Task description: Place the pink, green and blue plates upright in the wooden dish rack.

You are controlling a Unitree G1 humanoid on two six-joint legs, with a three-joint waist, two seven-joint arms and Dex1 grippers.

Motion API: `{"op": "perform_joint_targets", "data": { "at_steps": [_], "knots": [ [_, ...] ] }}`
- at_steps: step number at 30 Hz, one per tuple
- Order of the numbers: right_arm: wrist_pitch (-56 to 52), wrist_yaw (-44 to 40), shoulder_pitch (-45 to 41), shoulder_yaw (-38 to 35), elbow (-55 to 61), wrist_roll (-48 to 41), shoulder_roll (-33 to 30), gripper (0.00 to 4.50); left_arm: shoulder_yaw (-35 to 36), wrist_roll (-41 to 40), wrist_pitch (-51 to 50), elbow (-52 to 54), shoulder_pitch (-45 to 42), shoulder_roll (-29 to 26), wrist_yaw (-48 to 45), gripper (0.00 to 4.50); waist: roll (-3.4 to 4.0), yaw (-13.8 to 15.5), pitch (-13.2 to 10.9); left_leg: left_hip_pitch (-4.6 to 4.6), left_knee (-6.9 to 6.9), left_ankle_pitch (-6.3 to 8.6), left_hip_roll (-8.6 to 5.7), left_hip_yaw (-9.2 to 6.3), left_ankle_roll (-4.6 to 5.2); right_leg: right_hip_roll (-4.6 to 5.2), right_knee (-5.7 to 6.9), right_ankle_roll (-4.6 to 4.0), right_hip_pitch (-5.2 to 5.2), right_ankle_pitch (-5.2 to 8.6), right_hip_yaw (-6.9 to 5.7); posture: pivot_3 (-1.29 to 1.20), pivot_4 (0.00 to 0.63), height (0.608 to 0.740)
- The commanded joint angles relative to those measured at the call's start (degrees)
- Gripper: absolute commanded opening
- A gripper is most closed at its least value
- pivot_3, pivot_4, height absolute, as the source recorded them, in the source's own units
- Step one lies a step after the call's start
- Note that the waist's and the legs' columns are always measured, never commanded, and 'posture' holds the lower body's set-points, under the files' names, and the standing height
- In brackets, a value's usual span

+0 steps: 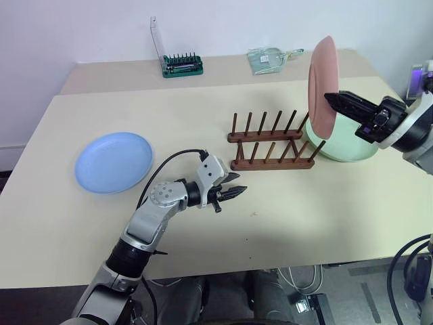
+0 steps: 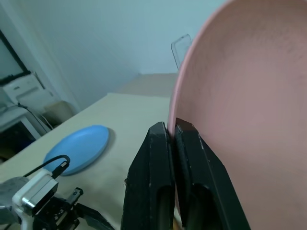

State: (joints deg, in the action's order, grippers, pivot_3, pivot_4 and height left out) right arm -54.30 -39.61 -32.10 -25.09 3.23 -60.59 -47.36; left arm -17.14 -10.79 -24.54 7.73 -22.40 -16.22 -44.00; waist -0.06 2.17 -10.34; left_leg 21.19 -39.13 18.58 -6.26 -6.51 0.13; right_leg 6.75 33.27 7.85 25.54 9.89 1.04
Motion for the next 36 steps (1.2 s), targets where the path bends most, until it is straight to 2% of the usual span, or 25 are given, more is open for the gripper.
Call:
{"op": "perform_joint_targets", "data": {
  "at_steps": [1, 15, 25, 28, 34, 36],
  "knots": [
    [-1.3, -0.7, -1.7, -2.8, -1.6, -2.8, -0.4, 0.07, 0.4, -1.0, 0.2, 2.1, -0.7, 0.1, -0.3, 1.88, 0.00, 0.0, 0.0, 0.01, 0.00, 0.00, 0.00, 0.00, 0.00, 0.00, -0.01, 0.00, 0.00, 0.00, 0.00, 0.00, 0.150, 0.740],
    [-2.0, -2.8, -0.7, -4.5, 3.0, -5.7, -2.0, 0.07, 0.3, -1.1, 0.1, 2.5, -0.5, 0.1, -0.4, 1.88, 0.01, 0.0, 0.0, 0.01, 0.00, 0.00, 0.00, 0.00, 0.00, 0.00, 0.00, 0.00, 0.00, 0.00, 0.00, 0.00, 0.150, 0.740],
    [-1.6, -5.2, 0.7, -1.6, -4.3, -1.3, -0.9, 0.07, 0.3, -1.3, -0.2, 2.5, -0.9, 0.3, -0.6, 1.88, 0.04, 0.0, 0.0, 0.01, -0.02, 0.00, 0.00, 0.01, 0.00, 0.00, 0.00, 0.01, 0.00, -0.01, 0.00, 0.00, 0.150, 0.740],
    [0.3, -3.9, -1.2, -0.1, -7.5, 2.0, -0.1, 0.95, 0.2, -1.3, -0.3, 2.5, -0.9, 0.2, -0.4, 1.88, 0.05, -0.1, 0.0, -0.01, -0.03, 0.00, 0.00, 0.04, 0.00, 0.00, 0.01, 0.01, -0.01, -0.01, 0.01, 0.00, 0.150, 0.740],
    [6.3, -1.1, -3.4, 0.4, -5.5, 8.5, -0.6, 3.98, 0.3, -1.4, -0.6, 3.0, -0.6, 0.1, -0.1, 1.88, 0.10, 0.0, 0.0, 0.01, -0.03, -0.01, -0.01, 0.05, -0.01, 0.00, 0.02, 0.01, 0.03, -0.01, 0.02, 0.00, 0.150, 0.740],
    [9.3, 0.2, -3.3, -0.3, -5.8, 11.5, -1.4, 3.98, 0.2, -1.4, -0.7, 3.2, -0.4, 0.0, 0.0, 1.88, 0.10, 0.1, 0.0, 0.02, -0.03, -0.01, -0.01, 0.05, -0.01, 0.00, 0.02, 0.01, 0.02, -0.01, 0.01, 0.00, 0.150, 0.740]
  ]
}}
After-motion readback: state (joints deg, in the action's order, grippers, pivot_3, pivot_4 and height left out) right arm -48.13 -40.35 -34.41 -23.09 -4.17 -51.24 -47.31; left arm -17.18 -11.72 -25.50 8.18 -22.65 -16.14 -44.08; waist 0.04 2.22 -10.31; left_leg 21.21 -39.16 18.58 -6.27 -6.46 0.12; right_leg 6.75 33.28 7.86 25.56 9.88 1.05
